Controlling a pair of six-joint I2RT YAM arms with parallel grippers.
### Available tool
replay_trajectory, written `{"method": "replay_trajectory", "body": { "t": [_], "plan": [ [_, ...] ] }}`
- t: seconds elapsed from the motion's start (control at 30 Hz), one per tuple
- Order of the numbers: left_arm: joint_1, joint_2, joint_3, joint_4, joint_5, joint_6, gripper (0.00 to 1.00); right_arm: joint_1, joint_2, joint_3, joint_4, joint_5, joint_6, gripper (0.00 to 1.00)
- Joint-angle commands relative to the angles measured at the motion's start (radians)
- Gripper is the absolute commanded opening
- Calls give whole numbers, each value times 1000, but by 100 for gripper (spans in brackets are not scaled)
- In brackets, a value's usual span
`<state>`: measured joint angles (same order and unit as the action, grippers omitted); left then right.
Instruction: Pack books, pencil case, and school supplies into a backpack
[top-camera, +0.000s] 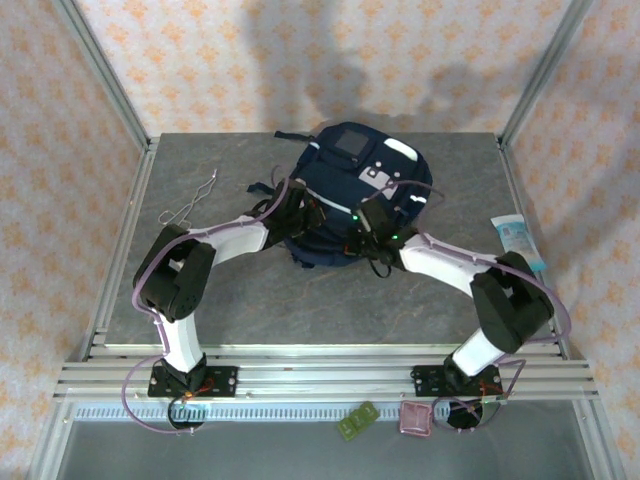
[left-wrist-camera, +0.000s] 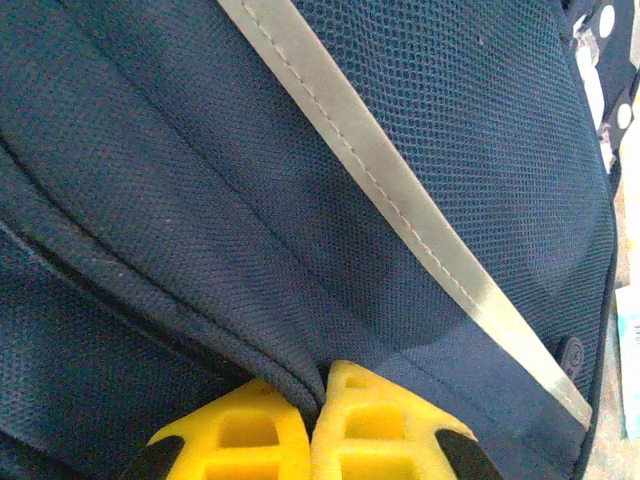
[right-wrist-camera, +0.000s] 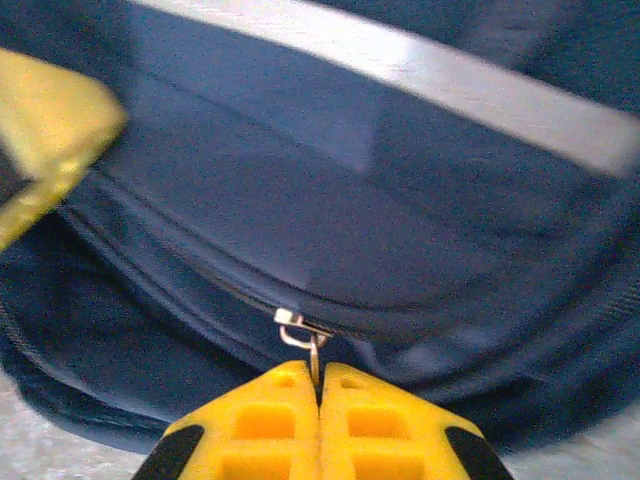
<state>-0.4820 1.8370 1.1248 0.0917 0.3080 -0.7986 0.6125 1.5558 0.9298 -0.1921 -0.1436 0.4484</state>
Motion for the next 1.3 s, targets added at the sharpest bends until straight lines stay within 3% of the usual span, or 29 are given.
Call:
{"method": "replay_trajectory", "body": {
  "t": [0.0, 0.3, 0.63, 0.87, 1.1, 1.27],
  "plan": [
    [43, -33, -8, 22, -35, 71, 0, -76, -48, -31, -104, 134, -29, 0],
    [60, -45, -35, 13, -44, 84, 0, -203, -1, 78, -73, 313, 31, 0],
    [66, -68, 4, -23, -35, 111, 0, -204, -52, 63, -53, 226, 52, 0],
    [75, -77, 76, -57, -30, 132, 0, -212, -198, 7, -84, 230, 63, 35],
    [114, -63, 149, -113, -60, 178, 0, -218, -254, -51, -83, 219, 96, 49],
    [163, -15, 236, -186, -103, 246, 0, -217, -261, -77, -60, 202, 109, 52]
  ]
}}
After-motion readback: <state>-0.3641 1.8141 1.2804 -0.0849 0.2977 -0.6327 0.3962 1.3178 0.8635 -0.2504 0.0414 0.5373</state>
